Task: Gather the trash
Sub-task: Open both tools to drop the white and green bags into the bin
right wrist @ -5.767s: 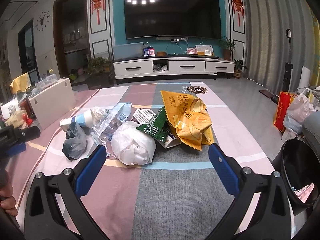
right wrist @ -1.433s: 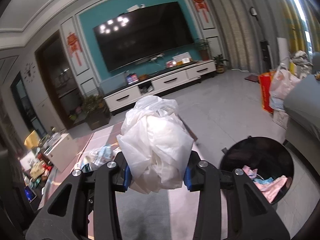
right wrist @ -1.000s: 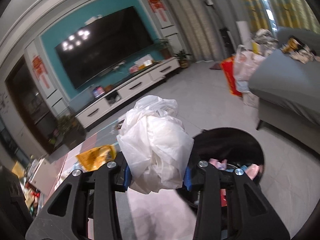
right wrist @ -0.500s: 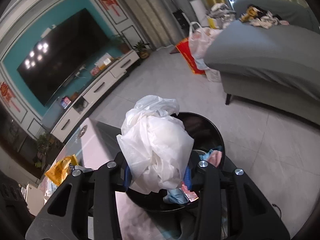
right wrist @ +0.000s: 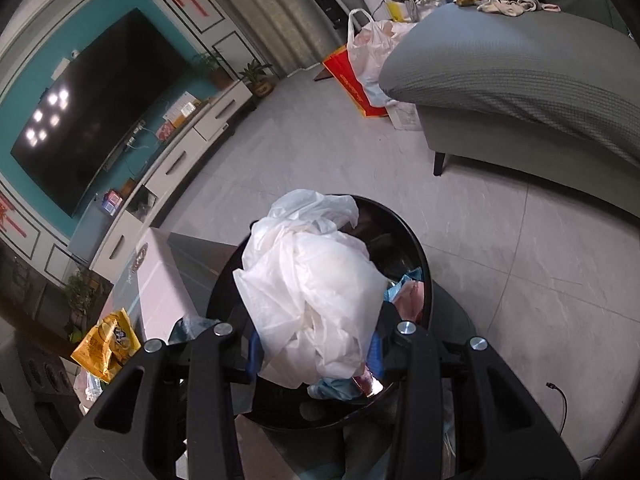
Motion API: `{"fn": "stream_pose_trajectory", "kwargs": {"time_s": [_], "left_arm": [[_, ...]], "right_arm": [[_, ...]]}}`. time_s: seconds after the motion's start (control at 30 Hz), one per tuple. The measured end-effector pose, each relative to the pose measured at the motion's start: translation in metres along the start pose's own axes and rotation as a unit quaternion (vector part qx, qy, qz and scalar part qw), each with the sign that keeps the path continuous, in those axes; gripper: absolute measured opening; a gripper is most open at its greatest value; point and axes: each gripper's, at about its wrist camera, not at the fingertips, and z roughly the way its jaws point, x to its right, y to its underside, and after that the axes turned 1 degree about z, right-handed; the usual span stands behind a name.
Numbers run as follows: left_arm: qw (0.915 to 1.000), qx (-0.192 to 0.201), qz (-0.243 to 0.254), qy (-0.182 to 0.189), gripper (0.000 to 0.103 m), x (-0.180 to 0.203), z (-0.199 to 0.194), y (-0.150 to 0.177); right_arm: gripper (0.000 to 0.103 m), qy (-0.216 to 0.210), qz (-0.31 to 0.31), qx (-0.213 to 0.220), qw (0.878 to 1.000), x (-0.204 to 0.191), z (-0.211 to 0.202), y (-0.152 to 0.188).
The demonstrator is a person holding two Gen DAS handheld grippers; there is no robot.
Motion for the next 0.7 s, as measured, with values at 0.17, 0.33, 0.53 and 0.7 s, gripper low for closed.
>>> {"fn": "stream_pose_trajectory", "kwargs": {"time_s": [0.17,0.33,0.53,0.7], "left_arm": [[0.9997,-0.019,-0.014,0.007,0.051,-0.004,0.015,0.000],[0.9998,-0.006,-0.014,0.013,0.077,-0.001,0.009,0.001],[0.9997,0.025,-0.005,-0.003,0.083,-0.002,-0.018,-0.001],[0.9977,0.065,-0.007,-0.020,0.093,-0.014,-0.056,0.000]], "right_arm": [[0.045,0.005,0.004,-0.018,1.000,0.001,0.006,-0.001],[0.068,-0.009,0.015,-0.013,1.000,0.002,0.002,-0.002],[0.083,-0.019,0.010,0.000,1.000,-0.005,-0.006,-0.001],[0.092,-0.013,0.000,0.005,1.000,-0.016,-0.008,0.001]]}}
